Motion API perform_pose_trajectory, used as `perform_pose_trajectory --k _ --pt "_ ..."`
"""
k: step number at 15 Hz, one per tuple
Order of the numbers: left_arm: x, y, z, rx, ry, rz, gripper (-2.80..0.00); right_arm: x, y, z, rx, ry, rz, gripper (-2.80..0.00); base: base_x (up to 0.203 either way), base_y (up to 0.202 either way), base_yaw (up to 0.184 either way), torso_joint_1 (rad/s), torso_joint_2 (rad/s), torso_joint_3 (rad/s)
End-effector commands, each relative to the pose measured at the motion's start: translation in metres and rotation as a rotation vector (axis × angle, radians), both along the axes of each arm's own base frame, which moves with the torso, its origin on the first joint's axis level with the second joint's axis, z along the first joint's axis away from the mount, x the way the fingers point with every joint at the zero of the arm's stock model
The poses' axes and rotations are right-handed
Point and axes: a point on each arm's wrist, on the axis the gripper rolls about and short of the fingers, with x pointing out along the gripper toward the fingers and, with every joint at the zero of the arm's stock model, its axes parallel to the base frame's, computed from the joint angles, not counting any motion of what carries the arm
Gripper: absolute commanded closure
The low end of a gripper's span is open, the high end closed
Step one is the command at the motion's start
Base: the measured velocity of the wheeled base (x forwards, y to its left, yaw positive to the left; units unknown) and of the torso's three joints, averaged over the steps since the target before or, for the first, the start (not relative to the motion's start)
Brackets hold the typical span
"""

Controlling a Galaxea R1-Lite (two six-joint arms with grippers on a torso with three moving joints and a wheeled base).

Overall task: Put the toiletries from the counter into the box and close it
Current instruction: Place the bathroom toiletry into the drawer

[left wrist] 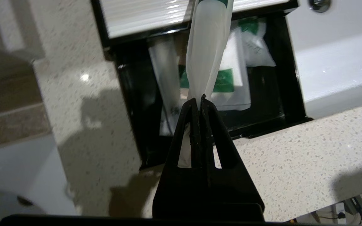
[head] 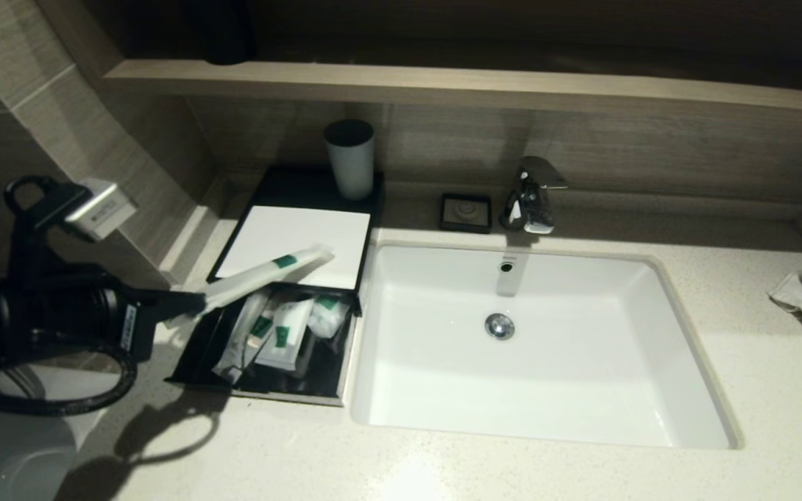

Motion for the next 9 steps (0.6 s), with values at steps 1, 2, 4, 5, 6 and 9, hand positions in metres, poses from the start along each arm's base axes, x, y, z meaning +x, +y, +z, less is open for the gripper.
perform_pose_trajectory --k 1,2,4,5,6,9 --pt "-0.018 0.004 0.004 -0.014 0.008 0.103 0.00 0.000 0.000 0.000 0.000 -0.001 0.000 0.00 0.000 0.000 0.000 0.000 0.00 0.000" --pt "-0.022 0.006 0.003 -0.032 0.022 0.130 0.00 0.000 0.000 0.000 0.000 -0.001 0.000 0.00 0.000 0.000 0.000 0.000 0.00 0.000" --pt "-0.034 0.008 0.004 -0.060 0.046 0.171 0.00 0.000 0.000 0.000 0.000 -0.001 0.000 0.00 0.000 0.000 0.000 0.000 0.00 0.000" --pt "-0.042 0.009 0.005 -0.073 0.060 0.180 0.00 0.000 0.000 0.000 0.000 0.000 0.000 0.00 0.000 0.000 0.000 0.000 0.00 0.000" --pt "-0.050 0.010 0.004 -0.086 0.085 0.186 0.00 0.000 0.000 0.000 0.000 -0.001 0.000 0.00 0.000 0.000 0.000 0.000 0.00 0.000" --pt "-0.061 0.011 -0.004 -0.101 0.122 0.196 0.00 0.000 0.000 0.000 0.000 -0.001 0.000 0.00 0.000 0.000 0.000 0.000 0.00 0.000"
